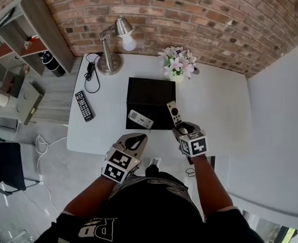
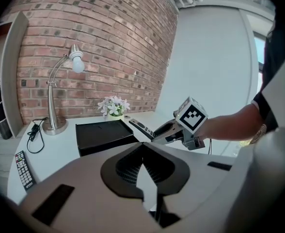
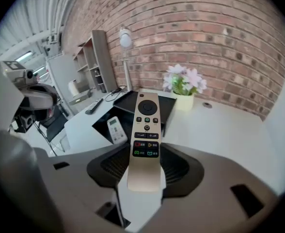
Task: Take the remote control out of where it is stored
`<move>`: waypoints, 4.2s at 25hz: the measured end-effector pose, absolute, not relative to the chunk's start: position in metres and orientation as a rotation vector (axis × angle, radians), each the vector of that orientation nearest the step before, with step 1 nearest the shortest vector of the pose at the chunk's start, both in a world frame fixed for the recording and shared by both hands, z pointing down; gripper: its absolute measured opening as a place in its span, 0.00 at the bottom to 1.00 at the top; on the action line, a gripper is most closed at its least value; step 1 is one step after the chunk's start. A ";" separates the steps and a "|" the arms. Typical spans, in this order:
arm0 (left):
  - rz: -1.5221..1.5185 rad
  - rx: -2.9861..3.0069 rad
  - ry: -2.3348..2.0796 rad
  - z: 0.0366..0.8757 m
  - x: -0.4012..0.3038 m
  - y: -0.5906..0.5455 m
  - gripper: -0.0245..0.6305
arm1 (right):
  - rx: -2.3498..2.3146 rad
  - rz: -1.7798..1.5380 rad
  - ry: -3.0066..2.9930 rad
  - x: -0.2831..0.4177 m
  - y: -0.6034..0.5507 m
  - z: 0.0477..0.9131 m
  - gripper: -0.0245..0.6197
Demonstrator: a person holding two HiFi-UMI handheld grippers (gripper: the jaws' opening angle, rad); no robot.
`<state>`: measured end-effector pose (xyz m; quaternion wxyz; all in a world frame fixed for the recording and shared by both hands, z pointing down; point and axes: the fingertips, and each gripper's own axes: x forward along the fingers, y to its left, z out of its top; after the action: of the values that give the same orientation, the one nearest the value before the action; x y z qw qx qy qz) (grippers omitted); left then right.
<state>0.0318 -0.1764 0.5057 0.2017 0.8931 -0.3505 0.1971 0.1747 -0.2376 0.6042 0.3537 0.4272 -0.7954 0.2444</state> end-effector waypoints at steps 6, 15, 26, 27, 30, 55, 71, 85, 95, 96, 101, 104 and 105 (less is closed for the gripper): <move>0.575 2.517 -0.943 0.505 0.051 -0.177 0.05 | 1.289 0.781 -1.870 0.254 -0.233 0.647 0.34; 0.562 2.537 -0.949 0.498 0.063 -0.175 0.05 | 1.417 0.941 -1.682 0.313 -0.240 0.691 0.34; 0.548 2.507 -1.004 0.494 0.053 -0.182 0.05 | 1.430 0.976 -1.598 0.321 -0.248 0.708 0.34; 0.545 2.507 -1.006 0.494 0.052 -0.183 0.05 | 1.427 0.978 -1.597 0.321 -0.248 0.709 0.34; 0.539 2.497 -1.006 0.494 0.050 -0.183 0.05 | 1.424 0.981 -1.597 0.320 -0.248 0.710 0.34; 0.450 2.488 -1.061 0.475 0.021 -0.190 0.05 | 1.475 0.816 -2.127 0.223 -0.233 0.575 0.20; 0.491 2.432 -1.152 0.490 -0.028 -0.179 0.05 | 0.910 0.564 -2.477 0.048 -0.188 0.527 0.05; 0.520 2.381 -1.190 0.501 -0.052 -0.173 0.05 | 0.810 0.483 -2.355 0.026 -0.210 0.558 0.05; 0.502 2.332 -1.246 0.509 -0.065 -0.169 0.05 | 0.632 0.291 -2.144 0.023 -0.263 0.627 0.18; 0.495 2.327 -1.252 0.509 -0.066 -0.170 0.05 | 0.606 0.285 -2.127 0.023 -0.265 0.634 0.21; 0.485 2.298 -1.280 0.512 -0.072 -0.169 0.05 | 0.471 0.231 -2.014 0.017 -0.270 0.671 0.33; 0.481 2.279 -1.295 0.513 -0.075 -0.169 0.05 | 0.431 0.247 -1.993 0.009 -0.273 0.680 0.37; 0.480 2.273 -1.299 0.514 -0.076 -0.169 0.05 | 0.422 0.248 -1.985 0.006 -0.274 0.682 0.38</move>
<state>-0.0762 -0.1688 0.5138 0.2378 0.8295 -0.4739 0.1752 0.0064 -0.2736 0.6822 0.5215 0.1762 -0.8284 0.1036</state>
